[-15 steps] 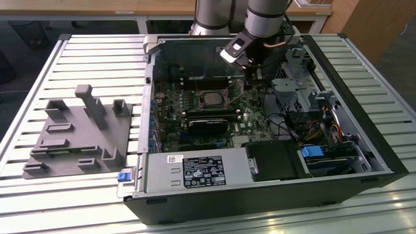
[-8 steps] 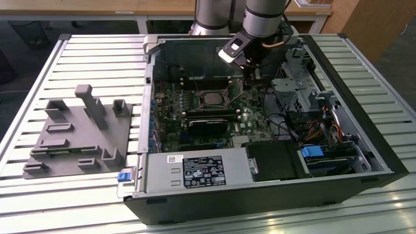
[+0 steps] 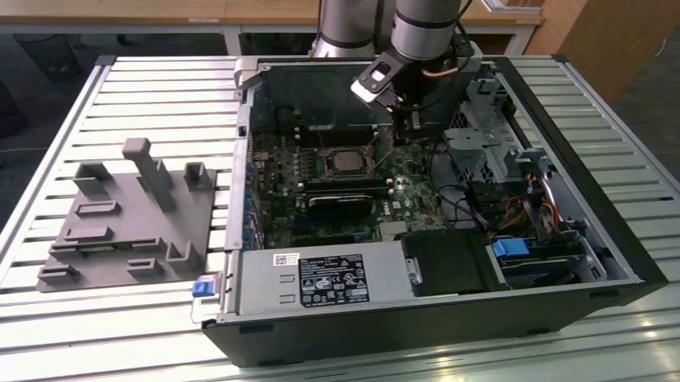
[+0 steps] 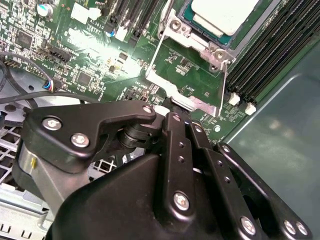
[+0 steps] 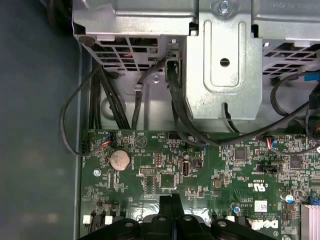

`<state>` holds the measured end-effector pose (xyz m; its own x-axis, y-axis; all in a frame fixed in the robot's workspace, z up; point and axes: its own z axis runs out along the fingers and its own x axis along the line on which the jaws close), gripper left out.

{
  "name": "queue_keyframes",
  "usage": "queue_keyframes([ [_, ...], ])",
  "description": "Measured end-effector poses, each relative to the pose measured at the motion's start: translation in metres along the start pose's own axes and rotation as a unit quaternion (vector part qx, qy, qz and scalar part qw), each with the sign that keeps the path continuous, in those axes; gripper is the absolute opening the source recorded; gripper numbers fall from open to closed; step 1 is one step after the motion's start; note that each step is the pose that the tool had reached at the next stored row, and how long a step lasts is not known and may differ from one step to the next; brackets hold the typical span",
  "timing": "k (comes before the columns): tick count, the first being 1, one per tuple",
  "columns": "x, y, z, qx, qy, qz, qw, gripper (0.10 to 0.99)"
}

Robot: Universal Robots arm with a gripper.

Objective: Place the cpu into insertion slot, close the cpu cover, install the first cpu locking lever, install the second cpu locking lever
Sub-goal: 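Close the cpu cover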

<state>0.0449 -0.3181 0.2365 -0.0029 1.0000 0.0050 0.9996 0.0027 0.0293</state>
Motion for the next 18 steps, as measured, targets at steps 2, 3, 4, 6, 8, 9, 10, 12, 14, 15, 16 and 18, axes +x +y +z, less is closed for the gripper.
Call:
queue_keyframes([
  [2,0.0000,-0.0012,0.0000,0.0000,0.0000,0.000,1.0000,0.106],
  [3,0.0000,-0.0018,0.0000,0.0000,0.0000,0.000,1.0000,0.106],
  [4,0.0000,-0.0027,-0.0001,0.0000,0.0000,0.000,1.0000,0.106],
  [6,0.0001,-0.0044,-0.0001,0.0000,0.0000,0.000,1.0000,0.106],
  [8,0.0001,-0.0063,-0.0001,0.0000,0.0001,0.000,1.0000,0.106],
  [9,0.0001,-0.0073,-0.0002,0.0000,0.0001,0.000,1.0000,0.106],
  [10,0.0001,-0.0083,-0.0002,0.0000,0.0000,0.000,1.0000,0.106],
  [12,0.0001,-0.0106,-0.0003,0.0000,0.0000,0.000,1.0000,0.106],
  [14,0.0001,-0.0129,-0.0003,0.0000,0.0000,0.000,1.0000,0.106],
  [15,0.0001,-0.0139,-0.0004,0.0000,0.0000,0.000,1.0000,0.106],
  [16,0.0001,-0.0150,-0.0004,0.0000,0.0001,0.000,1.0000,0.106],
  [18,0.0001,-0.0170,-0.0005,0.0000,0.0001,0.000,1.0000,0.106],
])
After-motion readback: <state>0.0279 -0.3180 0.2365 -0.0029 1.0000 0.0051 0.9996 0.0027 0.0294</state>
